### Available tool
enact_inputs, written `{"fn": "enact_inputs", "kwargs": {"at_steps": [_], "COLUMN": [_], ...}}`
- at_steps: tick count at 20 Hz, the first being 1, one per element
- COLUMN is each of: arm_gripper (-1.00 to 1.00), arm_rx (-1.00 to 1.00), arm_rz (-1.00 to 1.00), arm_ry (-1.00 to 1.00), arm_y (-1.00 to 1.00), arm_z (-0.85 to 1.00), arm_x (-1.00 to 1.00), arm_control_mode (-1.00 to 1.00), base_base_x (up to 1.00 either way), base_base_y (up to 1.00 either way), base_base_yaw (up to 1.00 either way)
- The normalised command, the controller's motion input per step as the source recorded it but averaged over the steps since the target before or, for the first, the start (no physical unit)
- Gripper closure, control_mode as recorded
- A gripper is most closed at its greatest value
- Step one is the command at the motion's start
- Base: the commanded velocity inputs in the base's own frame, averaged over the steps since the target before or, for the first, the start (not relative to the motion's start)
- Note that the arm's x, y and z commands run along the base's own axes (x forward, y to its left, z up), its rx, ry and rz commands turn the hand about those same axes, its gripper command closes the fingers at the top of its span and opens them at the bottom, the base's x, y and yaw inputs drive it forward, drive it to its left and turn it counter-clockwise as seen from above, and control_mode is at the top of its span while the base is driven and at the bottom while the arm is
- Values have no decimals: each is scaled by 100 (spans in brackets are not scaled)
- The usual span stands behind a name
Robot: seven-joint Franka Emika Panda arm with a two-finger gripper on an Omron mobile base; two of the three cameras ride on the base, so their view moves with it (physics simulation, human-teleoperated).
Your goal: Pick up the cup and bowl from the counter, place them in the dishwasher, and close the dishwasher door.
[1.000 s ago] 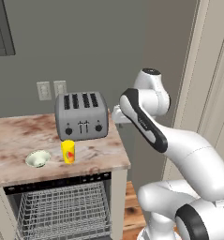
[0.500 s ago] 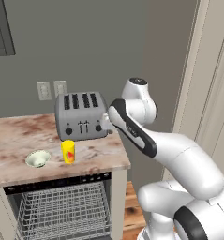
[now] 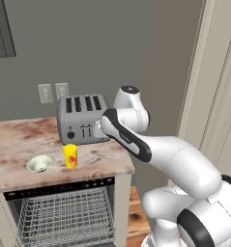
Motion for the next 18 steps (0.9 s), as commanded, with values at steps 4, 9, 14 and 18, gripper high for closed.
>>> {"fn": "enact_inputs", "kwargs": {"at_steps": [4, 9, 14, 18], "arm_gripper": [-100, -100, -100, -100], "arm_rx": [2, 2, 0, 0], "arm_rz": [0, -3, -3, -2], "arm_ry": [0, 0, 0, 0], "arm_y": [34, 34, 36, 30], "arm_z": [-9, -14, -22, -17], "arm_x": [0, 3, 12, 19], "arm_control_mode": [-100, -100, -100, -100], "base_base_x": [0, 0, 0, 0], "base_base_y": [0, 0, 0, 0], "base_base_yaw": [0, 0, 0, 0]}}
